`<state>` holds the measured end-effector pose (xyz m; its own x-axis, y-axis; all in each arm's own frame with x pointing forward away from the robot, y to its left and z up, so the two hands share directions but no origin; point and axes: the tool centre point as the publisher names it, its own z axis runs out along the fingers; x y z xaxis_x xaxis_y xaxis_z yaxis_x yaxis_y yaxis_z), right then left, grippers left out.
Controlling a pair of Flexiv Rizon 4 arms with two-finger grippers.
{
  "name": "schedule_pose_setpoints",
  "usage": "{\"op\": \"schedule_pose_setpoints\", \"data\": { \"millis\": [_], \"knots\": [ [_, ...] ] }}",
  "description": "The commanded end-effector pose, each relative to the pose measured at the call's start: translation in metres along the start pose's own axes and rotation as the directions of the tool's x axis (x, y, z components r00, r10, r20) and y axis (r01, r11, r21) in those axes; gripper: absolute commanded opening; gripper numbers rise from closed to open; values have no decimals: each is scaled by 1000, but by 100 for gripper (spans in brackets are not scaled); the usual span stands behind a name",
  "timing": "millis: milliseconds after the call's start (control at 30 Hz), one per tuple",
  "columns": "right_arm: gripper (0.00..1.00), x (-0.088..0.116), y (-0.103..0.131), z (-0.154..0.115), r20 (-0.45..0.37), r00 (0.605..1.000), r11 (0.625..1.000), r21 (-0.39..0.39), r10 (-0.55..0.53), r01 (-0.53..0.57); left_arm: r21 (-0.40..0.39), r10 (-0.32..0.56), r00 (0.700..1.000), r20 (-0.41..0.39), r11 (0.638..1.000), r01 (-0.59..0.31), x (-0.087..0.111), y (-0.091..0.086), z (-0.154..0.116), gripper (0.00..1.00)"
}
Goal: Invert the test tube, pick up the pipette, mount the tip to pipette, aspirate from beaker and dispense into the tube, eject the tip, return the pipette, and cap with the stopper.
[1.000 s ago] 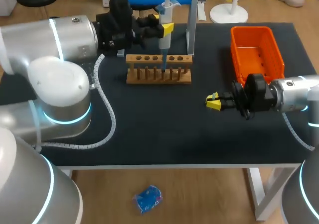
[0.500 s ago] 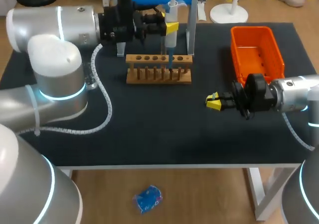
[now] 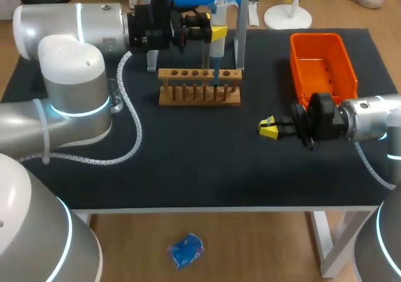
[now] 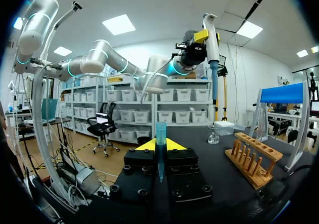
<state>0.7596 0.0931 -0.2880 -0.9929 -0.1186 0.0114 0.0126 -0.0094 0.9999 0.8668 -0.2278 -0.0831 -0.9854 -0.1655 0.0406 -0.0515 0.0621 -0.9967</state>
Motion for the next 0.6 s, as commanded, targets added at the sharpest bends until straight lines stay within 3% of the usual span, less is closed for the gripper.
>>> {"op": "schedule_pose_setpoints", "data": {
  "millis": [33, 600],
  "knots": [
    [0, 0, 0, 0, -1, 1000, 1000, 0, 0, 0, 6, 2, 1000, -4, 1000, -2, 2, -2, -2, 0],
    [0, 0, 0, 0, -1, 1000, 1000, 0, 0, 0, 34, 16, 1000, -5, 999, -16, 8, -3, -5, 0]
  ]
}}
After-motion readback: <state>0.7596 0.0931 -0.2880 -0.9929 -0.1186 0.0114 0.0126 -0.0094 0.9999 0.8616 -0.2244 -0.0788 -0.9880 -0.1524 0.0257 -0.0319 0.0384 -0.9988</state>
